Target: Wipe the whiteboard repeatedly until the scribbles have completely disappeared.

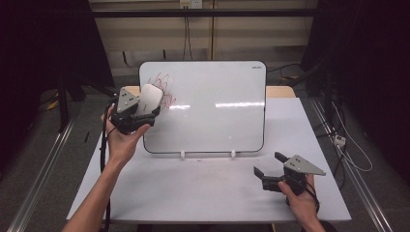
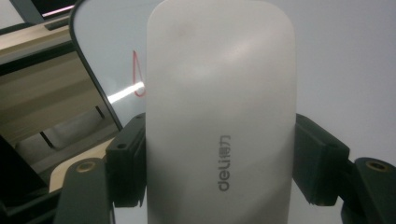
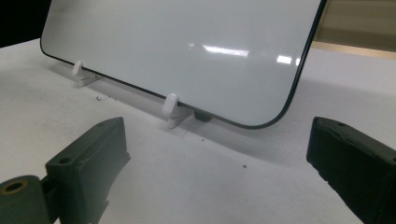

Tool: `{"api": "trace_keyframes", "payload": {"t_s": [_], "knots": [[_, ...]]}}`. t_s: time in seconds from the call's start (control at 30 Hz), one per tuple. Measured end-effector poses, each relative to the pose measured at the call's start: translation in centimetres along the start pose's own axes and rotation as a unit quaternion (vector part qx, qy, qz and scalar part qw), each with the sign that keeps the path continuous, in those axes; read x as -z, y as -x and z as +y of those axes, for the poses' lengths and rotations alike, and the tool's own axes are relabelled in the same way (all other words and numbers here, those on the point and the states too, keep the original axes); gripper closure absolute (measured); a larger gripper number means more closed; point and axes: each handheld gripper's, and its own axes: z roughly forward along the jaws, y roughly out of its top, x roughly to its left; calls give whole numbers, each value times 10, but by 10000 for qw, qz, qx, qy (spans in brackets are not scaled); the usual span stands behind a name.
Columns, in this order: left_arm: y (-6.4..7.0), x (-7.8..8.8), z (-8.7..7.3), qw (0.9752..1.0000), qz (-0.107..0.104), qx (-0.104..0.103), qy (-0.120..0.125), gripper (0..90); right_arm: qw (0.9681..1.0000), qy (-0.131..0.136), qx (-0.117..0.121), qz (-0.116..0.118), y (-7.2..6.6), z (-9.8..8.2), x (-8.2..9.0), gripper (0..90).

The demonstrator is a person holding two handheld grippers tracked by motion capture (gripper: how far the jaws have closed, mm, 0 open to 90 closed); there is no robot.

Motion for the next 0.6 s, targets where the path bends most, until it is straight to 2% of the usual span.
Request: {"api": "trace_keyframes", "payload": {"t_s": [0.17, 0.37, 0.6], "knots": [[-8, -4, 7, 10000, 52, -10, -11, 308, 10000, -20, -17, -3, -1, 0, -1, 50], [-16, -9, 10, 9999, 106, 113, -45, 308, 10000, -13, -11, 27, -2, 0, -2, 50], [-20, -18, 19, 9992, 347, -173, -108, 308, 10000, 5, -20, 76, 0, 0, -1, 50]]}}
